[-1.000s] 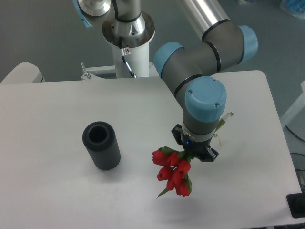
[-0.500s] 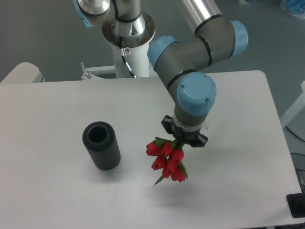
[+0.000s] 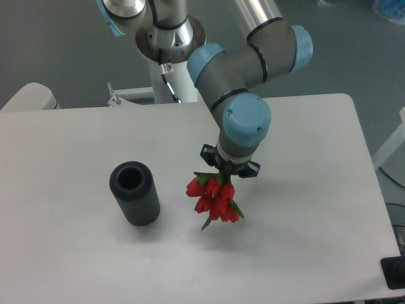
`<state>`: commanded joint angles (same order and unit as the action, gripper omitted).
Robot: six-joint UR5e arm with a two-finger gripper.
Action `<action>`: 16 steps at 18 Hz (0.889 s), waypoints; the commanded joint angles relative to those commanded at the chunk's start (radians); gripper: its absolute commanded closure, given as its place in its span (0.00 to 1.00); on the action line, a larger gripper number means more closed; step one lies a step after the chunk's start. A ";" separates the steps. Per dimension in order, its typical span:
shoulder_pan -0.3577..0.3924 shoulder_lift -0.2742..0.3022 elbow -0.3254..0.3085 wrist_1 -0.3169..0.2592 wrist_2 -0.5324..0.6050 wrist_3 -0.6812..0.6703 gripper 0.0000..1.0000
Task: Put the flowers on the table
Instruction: 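Carry the held tulips toward the black vase and lower them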
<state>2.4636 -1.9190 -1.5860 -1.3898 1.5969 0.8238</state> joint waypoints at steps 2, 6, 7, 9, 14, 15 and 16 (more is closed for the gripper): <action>0.000 0.012 -0.020 0.002 -0.002 0.000 0.88; -0.002 0.029 -0.077 0.046 -0.003 0.000 0.88; 0.000 0.029 -0.093 0.061 -0.003 0.002 0.87; 0.000 0.028 -0.115 0.113 -0.006 -0.002 0.85; 0.009 -0.015 -0.101 0.187 -0.014 -0.107 0.84; 0.009 -0.024 -0.101 0.199 -0.009 -0.109 0.81; 0.011 -0.029 -0.103 0.205 -0.006 -0.107 0.80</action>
<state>2.4743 -1.9481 -1.6889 -1.1843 1.5907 0.7164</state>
